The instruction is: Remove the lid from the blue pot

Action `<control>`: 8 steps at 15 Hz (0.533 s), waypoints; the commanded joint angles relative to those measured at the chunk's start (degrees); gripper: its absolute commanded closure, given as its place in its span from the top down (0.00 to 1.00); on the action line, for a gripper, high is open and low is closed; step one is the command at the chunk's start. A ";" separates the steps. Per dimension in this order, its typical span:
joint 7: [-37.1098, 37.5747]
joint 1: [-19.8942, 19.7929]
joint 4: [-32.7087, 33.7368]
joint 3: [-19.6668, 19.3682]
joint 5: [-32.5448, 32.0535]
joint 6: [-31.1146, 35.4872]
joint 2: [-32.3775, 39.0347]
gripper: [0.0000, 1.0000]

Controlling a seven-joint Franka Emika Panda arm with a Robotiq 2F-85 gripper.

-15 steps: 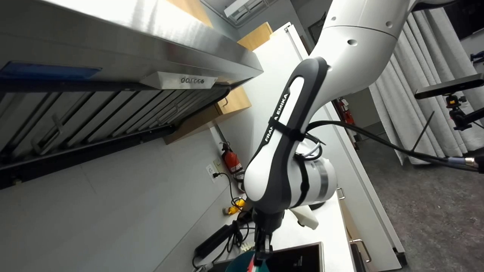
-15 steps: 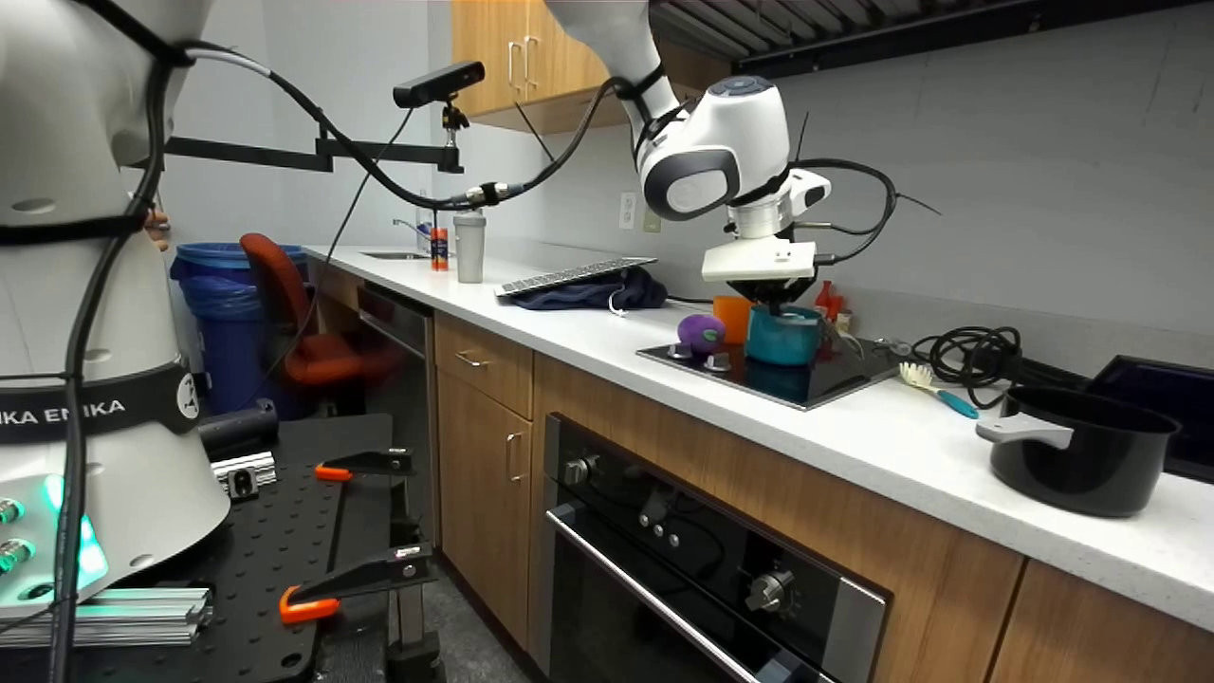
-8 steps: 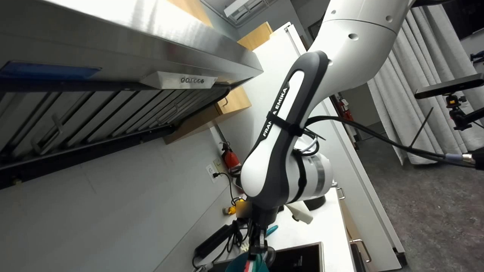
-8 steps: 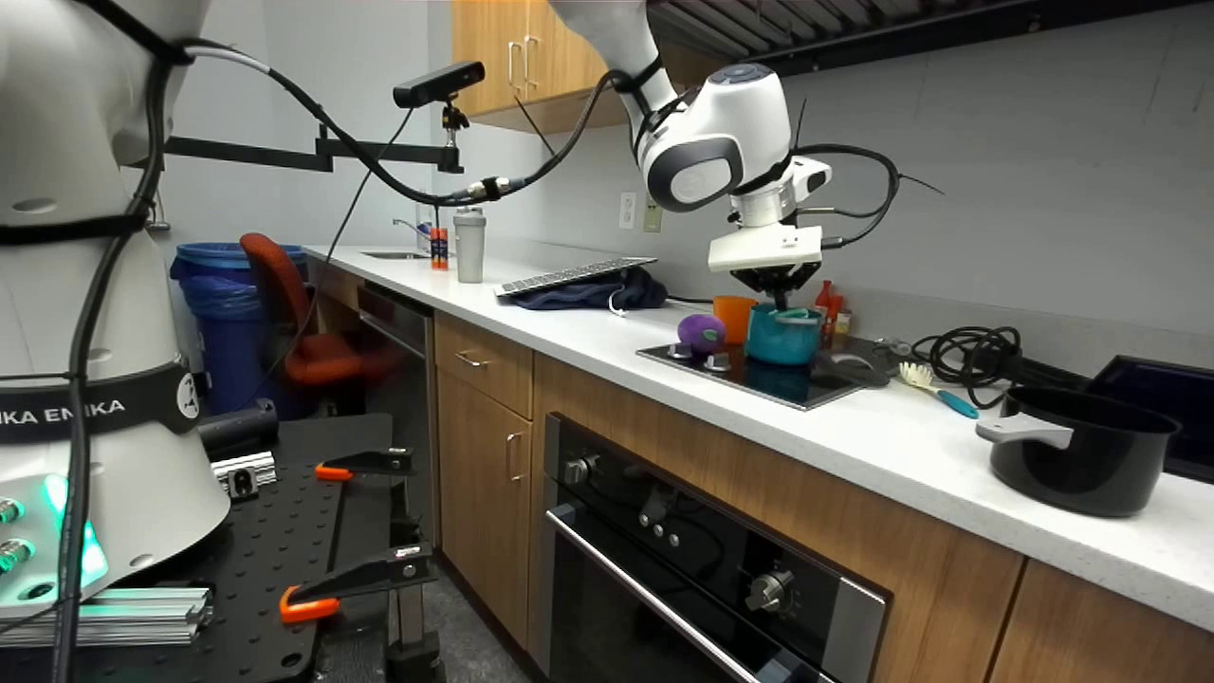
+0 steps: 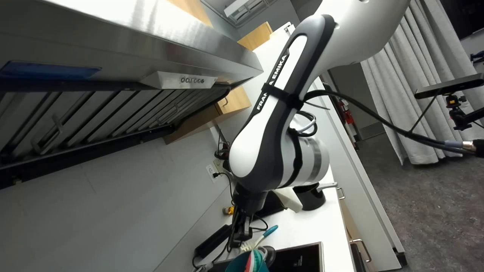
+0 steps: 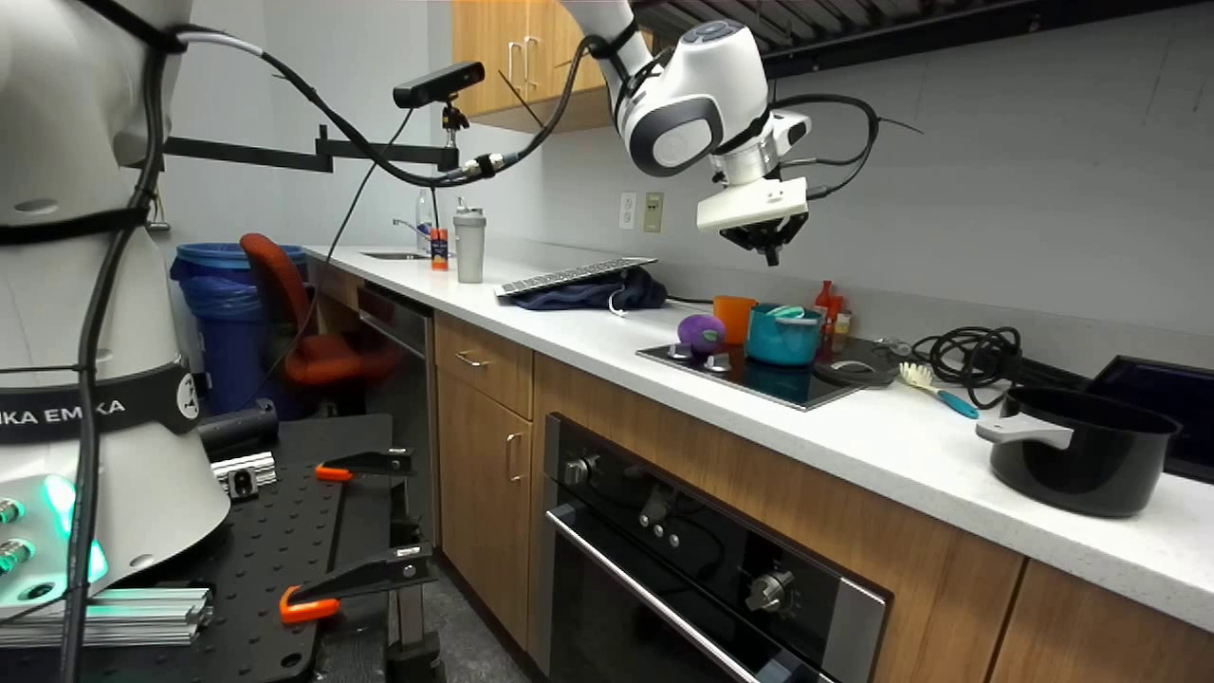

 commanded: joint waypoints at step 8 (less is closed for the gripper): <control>8.88 5.86 -27.77 -5.50 0.60 7.92 -22.00 0.00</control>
